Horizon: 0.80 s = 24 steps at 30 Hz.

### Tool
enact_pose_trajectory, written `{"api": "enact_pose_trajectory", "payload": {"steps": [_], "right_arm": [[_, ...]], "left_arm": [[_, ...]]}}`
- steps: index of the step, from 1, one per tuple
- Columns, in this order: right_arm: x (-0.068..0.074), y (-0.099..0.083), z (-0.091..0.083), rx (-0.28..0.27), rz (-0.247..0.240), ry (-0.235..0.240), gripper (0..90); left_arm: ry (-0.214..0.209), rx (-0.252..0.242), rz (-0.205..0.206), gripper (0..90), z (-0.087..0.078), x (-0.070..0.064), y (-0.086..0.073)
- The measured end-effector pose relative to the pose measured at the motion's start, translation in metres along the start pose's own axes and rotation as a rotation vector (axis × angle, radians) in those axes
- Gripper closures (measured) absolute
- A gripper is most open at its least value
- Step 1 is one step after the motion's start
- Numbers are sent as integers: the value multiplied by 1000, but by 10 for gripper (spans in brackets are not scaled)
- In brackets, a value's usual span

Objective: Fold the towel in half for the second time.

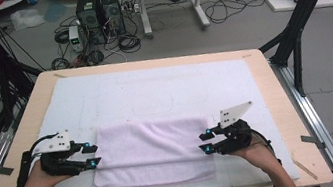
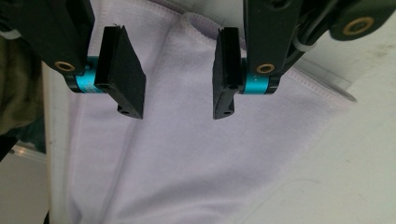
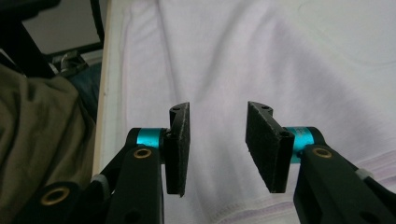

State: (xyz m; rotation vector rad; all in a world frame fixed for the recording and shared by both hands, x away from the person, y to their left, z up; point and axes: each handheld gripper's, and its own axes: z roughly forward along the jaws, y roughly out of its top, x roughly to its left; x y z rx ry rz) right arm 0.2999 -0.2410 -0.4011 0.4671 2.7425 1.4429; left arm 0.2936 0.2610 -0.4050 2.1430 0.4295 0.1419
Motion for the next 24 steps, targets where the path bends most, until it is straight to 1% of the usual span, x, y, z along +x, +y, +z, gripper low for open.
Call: {"api": "enact_pose_trajectory", "payload": {"steps": [2,4,5,7,8,9,10,11,12,13,14,16,18,20,22,23,24], "right_arm": [[1,-6,7,30,-4,-8,601],[1,-14,10,42,7,-9,603],[1,-17,12,56,11,-12,602],[2,-24,17,97,9,-36,601],[3,-27,19,109,2,-49,602],[3,-30,22,112,5,-43,619],[3,-31,25,112,2,-44,675],[3,-31,26,109,-8,-40,763],[3,-31,26,106,-6,-30,836],[2,-29,24,97,-9,-22,848],[1,-27,21,87,-8,-21,854],[4,-19,10,45,-16,-17,858],[11,-11,-3,6,-37,-19,860],[22,-6,-13,-20,-57,-8,861],[36,-7,-18,-28,-75,19,857],[41,-10,-18,-24,-77,52,829],[43,-15,-16,-20,-55,93,762]], "left_arm": [[-13,31,-6,549,8,2,-6],[-13,55,-10,549,13,3,-12],[-14,68,-13,548,15,2,-16],[-5,92,-8,548,19,1,-21],[-3,102,1,555,21,0,-23],[5,106,12,602,23,-1,-24],[11,99,21,682,23,-2,-25],[-2,96,13,802,23,-2,-24],[0,101,9,846,22,-2,-23],[2,96,12,855,20,-2,-20],[5,78,14,857,16,-3,-18],[21,37,21,857,4,-5,-12],[28,6,27,858,-9,-10,-7],[22,-17,33,858,-20,-20,-5],[-6,-26,38,856,-25,-32,-11],[-18,-19,38,844,-24,-38,-14],[-15,-6,36,805,-23,-42,-18]]}}
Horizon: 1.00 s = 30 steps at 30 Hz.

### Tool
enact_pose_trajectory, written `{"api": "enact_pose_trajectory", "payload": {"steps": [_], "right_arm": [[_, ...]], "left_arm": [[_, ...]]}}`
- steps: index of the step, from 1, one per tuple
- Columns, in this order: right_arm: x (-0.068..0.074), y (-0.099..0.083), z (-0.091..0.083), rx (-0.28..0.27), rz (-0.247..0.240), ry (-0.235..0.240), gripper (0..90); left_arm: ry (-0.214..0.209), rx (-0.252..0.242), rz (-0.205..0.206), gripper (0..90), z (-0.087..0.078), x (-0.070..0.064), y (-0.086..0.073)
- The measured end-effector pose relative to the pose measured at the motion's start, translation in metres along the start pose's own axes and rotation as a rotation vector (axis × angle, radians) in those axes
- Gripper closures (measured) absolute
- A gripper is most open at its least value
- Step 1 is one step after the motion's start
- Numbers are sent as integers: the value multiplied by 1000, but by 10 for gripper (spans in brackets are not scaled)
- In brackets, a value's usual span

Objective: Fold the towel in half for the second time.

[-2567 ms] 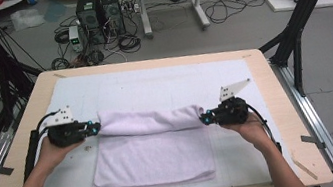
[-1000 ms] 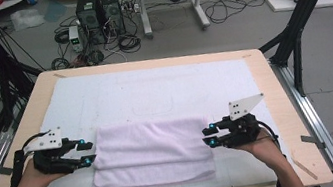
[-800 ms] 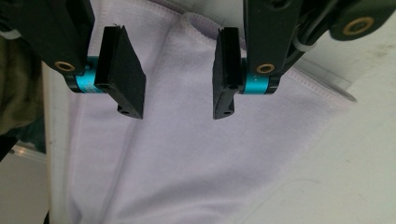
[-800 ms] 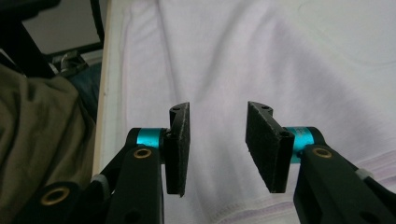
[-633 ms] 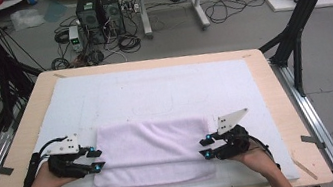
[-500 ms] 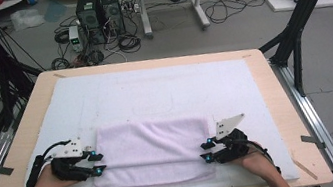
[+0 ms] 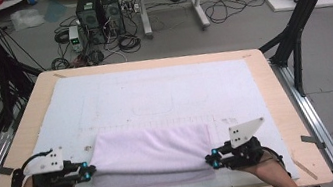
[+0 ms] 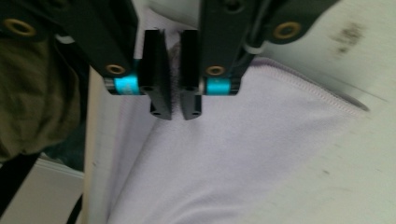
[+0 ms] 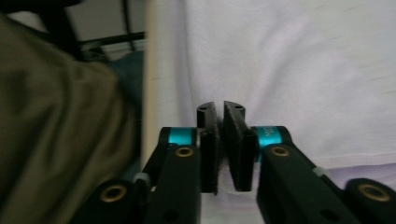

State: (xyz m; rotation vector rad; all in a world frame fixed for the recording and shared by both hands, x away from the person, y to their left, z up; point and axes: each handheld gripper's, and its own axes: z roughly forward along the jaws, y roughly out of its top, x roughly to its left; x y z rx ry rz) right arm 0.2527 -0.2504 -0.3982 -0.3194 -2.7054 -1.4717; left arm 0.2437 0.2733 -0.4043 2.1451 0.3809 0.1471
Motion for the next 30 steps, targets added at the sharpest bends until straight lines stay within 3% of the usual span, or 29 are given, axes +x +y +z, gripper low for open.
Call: {"api": "enact_pose_trajectory", "payload": {"steps": [1,2,5,8,12,15,20,23,27,30], "right_arm": [[0,-4,2,6,30,20,685],[-2,-8,2,4,45,21,678],[-14,-9,2,-24,70,-11,649],[-28,-3,4,-1,74,-84,643],[-50,4,5,10,100,-197,595],[-64,8,6,9,108,-232,574],[-88,8,10,12,136,-257,523],[-98,5,12,14,142,-272,495],[-106,0,13,10,168,-272,474],[-109,-2,17,10,166,-265,460]], "left_arm": [[7,18,-7,692,2,-1,-3],[4,21,-24,622,4,0,-5],[18,8,-34,603,7,8,-2],[60,-8,-34,588,12,18,6],[107,-24,-65,571,21,38,9],[129,-24,-80,561,29,52,12],[170,-33,-100,538,41,74,17],[166,-40,-137,534,47,84,19],[194,-27,-152,484,53,92,19],[191,-16,-198,456,55,100,13]]}}
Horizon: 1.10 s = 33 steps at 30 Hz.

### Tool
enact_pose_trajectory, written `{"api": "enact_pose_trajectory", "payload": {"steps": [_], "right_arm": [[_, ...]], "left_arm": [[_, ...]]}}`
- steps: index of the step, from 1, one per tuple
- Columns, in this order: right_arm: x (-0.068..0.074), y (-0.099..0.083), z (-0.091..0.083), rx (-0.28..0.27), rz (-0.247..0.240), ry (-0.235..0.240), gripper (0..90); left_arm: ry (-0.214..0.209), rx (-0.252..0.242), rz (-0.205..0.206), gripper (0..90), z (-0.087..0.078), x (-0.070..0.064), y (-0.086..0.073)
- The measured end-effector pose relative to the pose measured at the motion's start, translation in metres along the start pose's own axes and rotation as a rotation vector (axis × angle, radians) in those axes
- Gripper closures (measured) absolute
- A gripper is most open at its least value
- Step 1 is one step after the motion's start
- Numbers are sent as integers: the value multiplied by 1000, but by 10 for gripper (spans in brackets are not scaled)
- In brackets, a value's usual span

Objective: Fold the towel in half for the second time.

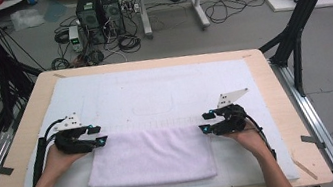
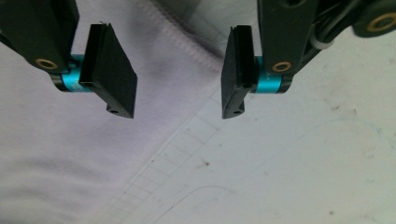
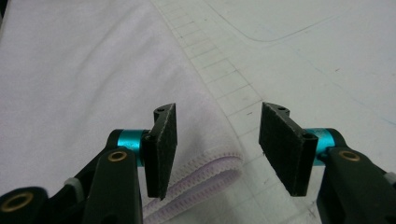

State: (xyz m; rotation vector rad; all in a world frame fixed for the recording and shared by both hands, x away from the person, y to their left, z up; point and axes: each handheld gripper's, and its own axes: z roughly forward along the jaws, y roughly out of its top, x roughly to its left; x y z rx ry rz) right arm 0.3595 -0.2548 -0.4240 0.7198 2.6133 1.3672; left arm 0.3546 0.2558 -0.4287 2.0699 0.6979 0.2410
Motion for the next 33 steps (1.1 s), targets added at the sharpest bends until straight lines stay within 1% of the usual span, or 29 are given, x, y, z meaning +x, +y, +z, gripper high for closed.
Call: {"api": "enact_pose_trajectory", "payload": {"steps": [2,5,6,7,9,10,12,13,14,15,16,18,19,21,23,24,26,27,29,30,31,33], "right_arm": [[-1,-1,3,7,-2,4,457],[-1,-1,7,11,0,17,458],[0,-2,8,21,-1,14,458],[0,-2,10,27,-3,16,461],[0,-2,13,40,-3,21,468],[0,-3,15,48,-12,19,489],[-1,-5,19,70,-12,36,526],[-1,-6,21,85,-13,43,573],[-1,-6,23,94,-10,63,621],[-1,-7,25,93,-15,74,658],[-1,-6,25,98,-20,77,709],[0,-5,24,102,-31,82,767],[0,-5,24,99,-42,72,791],[1,-2,21,92,-39,70,811],[2,2,17,64,-53,36,815],[1,5,15,56,-52,26,816],[-1,14,11,46,-80,-9,818],[-4,20,10,41,-86,-27,818],[-13,33,8,20,-84,-59,819],[-19,39,8,15,-83,-73,819],[-27,48,7,12,-68,-85,818],[-38,59,6,5,-66,-106,818]], "left_arm": [[0,14,-4,446,3,2,-2],[-2,22,4,439,5,3,-3],[0,26,8,440,5,3,-3],[-2,34,9,453,6,3,-4],[-21,53,5,491,8,5,-7],[-29,54,9,526,8,5,-8],[-43,60,17,598,9,4,-8],[-46,63,23,629,10,3,-8],[-51,70,37,675,11,1,-8],[-46,73,54,718,11,0,-8],[-36,75,61,753,12,-2,-7],[-25,71,68,792,12,-3,-6],[-20,69,69,803,11,-3,-6],[-1,57,72,816,9,-4,-4],[29,38,85,821,6,-4,0],[43,21,82,821,4,-2,4],[75,-4,80,821,1,4,13],[99,-22,78,821,1,7,19],[119,-43,64,821,1,17,32],[128,-51,57,820,2,24,41],[137,-61,50,820,2,27,46],[160,-80,43,820,3,37,59]]}}
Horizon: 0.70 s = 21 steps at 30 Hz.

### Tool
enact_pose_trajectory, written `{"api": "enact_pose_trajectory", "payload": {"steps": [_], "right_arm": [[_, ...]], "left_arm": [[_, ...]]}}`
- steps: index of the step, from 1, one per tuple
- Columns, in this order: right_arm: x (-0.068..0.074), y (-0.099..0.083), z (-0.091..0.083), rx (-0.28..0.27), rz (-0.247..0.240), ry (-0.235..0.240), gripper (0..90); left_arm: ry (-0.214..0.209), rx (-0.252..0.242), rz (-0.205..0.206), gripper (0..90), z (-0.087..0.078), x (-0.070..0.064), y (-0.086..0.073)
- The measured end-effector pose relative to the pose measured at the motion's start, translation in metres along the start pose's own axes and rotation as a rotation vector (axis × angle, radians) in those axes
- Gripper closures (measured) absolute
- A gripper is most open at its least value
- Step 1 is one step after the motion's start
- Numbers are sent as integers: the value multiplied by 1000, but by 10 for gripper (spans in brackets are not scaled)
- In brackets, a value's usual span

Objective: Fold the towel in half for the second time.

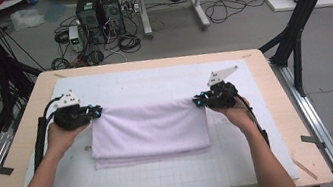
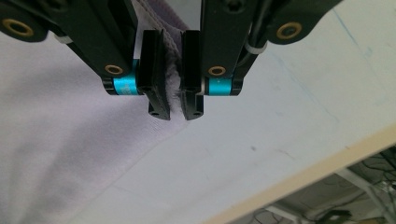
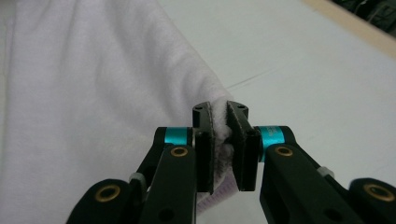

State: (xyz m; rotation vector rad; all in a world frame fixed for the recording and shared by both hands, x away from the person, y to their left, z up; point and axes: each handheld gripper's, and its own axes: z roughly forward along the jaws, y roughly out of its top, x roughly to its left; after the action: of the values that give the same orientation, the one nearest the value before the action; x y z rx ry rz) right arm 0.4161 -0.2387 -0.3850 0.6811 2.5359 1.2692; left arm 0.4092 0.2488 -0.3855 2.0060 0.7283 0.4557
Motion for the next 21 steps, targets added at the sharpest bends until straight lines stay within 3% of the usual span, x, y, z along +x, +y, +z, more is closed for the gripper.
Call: {"api": "enact_pose_trajectory", "payload": {"steps": [3,4,5,6,8,12,16,21], "right_arm": [[-18,17,1,-20,13,-31,812],[-26,20,3,-25,24,-43,775],[-31,21,5,-24,41,-73,684],[-36,21,7,-13,76,-90,638],[-39,16,11,-9,128,-66,592],[-23,2,14,10,103,-29,579],[-3,-12,9,7,109,10,579],[26,-28,2,20,65,41,583]], "left_arm": [[42,4,0,810,10,15,15],[73,11,-2,765,14,19,18],[112,24,-16,672,18,23,19],[123,30,-37,604,19,27,18],[94,44,-66,569,17,30,12],[37,26,-60,566,7,20,-5],[-9,7,-22,566,-3,-1,-18],[-100,-17,9,571,-13,-27,-32]]}}
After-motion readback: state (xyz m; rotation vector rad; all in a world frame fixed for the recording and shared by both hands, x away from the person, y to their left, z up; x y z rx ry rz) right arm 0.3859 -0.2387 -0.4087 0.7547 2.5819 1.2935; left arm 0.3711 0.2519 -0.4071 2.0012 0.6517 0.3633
